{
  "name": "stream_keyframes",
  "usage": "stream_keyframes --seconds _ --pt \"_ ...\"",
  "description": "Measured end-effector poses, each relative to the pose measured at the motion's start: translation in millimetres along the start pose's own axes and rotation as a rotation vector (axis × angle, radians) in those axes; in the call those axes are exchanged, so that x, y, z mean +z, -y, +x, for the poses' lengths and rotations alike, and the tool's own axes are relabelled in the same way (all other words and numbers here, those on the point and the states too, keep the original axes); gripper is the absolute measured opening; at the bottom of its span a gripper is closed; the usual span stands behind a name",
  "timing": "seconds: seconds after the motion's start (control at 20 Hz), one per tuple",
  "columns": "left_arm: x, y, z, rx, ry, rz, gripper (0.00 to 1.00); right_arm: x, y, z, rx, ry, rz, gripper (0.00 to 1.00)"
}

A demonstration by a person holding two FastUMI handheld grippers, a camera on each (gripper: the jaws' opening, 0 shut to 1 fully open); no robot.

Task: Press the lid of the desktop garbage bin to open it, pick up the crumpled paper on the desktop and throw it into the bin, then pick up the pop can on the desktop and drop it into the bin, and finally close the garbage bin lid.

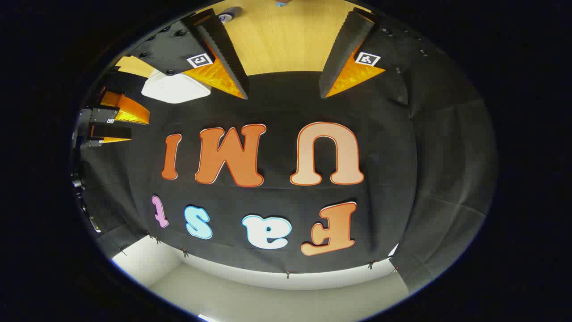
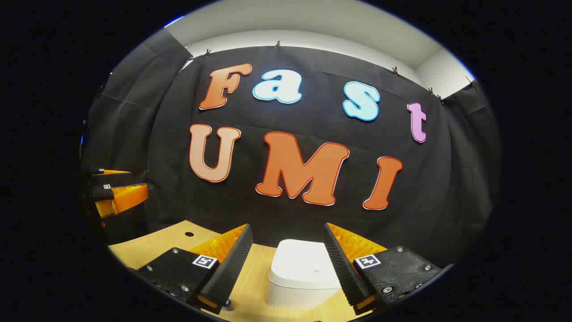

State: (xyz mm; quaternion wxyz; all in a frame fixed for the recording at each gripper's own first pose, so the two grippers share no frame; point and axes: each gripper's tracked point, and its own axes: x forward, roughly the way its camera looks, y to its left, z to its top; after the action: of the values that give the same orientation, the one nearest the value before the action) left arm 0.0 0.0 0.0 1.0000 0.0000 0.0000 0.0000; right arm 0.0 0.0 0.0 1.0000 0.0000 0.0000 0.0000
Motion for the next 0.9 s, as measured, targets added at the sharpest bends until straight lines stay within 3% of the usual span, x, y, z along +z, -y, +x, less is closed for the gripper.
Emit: stream_keyframes --seconds 0.35,0.9 --pt "-9.1 4.4 14.4 0.017 -0.013 -0.015 1.00 -12.5 -4.4 12.3 0.046 -0.021 -0.025 0.96" --pt "-11.3 30.2 41.0 0.041 -0.013 -0.006 0.99 -36.9 52.9 38.0 0.001 -0.059 0.018 0.90"
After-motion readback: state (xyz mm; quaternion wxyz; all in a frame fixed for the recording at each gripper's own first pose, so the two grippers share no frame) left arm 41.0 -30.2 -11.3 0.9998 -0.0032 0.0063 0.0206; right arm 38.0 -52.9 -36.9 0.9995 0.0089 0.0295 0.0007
